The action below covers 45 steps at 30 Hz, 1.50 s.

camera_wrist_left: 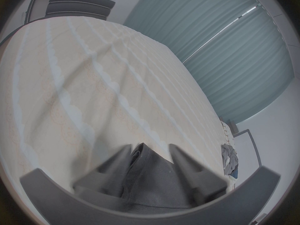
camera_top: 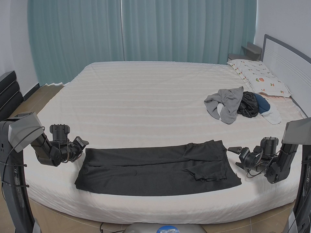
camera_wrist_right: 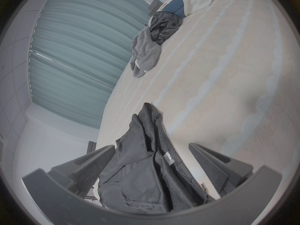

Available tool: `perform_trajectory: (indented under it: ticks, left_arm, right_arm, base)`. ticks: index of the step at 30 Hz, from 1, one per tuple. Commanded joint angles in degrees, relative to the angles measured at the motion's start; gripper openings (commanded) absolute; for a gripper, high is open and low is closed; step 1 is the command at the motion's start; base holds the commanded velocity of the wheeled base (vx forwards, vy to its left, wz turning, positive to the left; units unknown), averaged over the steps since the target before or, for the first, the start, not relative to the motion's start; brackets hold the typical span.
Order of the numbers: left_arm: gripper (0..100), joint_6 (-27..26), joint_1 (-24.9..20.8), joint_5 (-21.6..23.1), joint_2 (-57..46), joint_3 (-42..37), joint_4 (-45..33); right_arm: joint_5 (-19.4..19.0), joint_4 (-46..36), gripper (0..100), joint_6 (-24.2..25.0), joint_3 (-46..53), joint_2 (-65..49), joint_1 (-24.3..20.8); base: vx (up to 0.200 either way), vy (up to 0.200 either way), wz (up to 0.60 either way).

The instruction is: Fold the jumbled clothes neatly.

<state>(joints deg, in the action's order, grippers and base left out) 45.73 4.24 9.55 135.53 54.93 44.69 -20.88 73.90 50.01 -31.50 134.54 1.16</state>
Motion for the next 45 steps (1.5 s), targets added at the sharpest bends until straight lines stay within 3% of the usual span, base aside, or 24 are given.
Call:
perform_trajectory:
  ticks: [1, 10, 11, 21, 34, 35, 39, 45]
  left_arm:
    - [100, -0.38, -0.29, 0.12, 0.17, 0.26, 0.05]
    - [100, -6.53, -1.96, -0.14, 3.33, 0.35, 1.36]
    - [0, -6.53, -1.96, -0.14, 3.60, 0.35, 1.80]
    - [0, -6.26, -1.52, -3.48, 4.56, 0.70, 4.70]
    - [0, -5.12, -1.17, -3.57, 4.56, 2.02, 4.79]
    - [100, -5.12, -1.17, -3.57, 4.56, 2.02, 4.79]
    - [100, -5.03, -1.08, -3.57, 4.39, 1.85, 4.79]
    - [100, -0.64, -0.99, -3.39, 3.33, 1.06, 4.79]
  right_arm:
    - [-0.04, 0.02, 100, 0.00, 0.12, 0.03, -0.02]
    - [-0.12, 0.02, 100, 0.71, 0.12, 0.11, -0.19]
    - [-0.12, -0.07, 100, 0.97, 0.12, 0.03, -0.19]
    - [-0.74, 0.02, 100, 1.50, 0.39, 0.03, -0.19]
    - [-0.65, 0.10, 100, 1.50, 1.00, -1.12, -0.45]
    - [-0.65, 0.10, 100, 1.50, 1.00, -1.12, -0.45]
    - [-0.65, 0.10, 100, 2.38, 4.43, -6.57, -2.04]
    - [1.55, -1.13, 100, 5.19, 10.14, -12.46, -10.74]
  base:
    - [0.000, 0.000, 0.00]
    - [0.000, 0.000, 0.00]
    - [0.000, 0.000, 0.00]
    - [0.000, 0.000, 0.00]
    - [0.000, 0.000, 0.00]
    - [0.000, 0.000, 0.00]
    - [0.000, 0.000, 0.00]
    - [0.000, 0.000, 0.00]
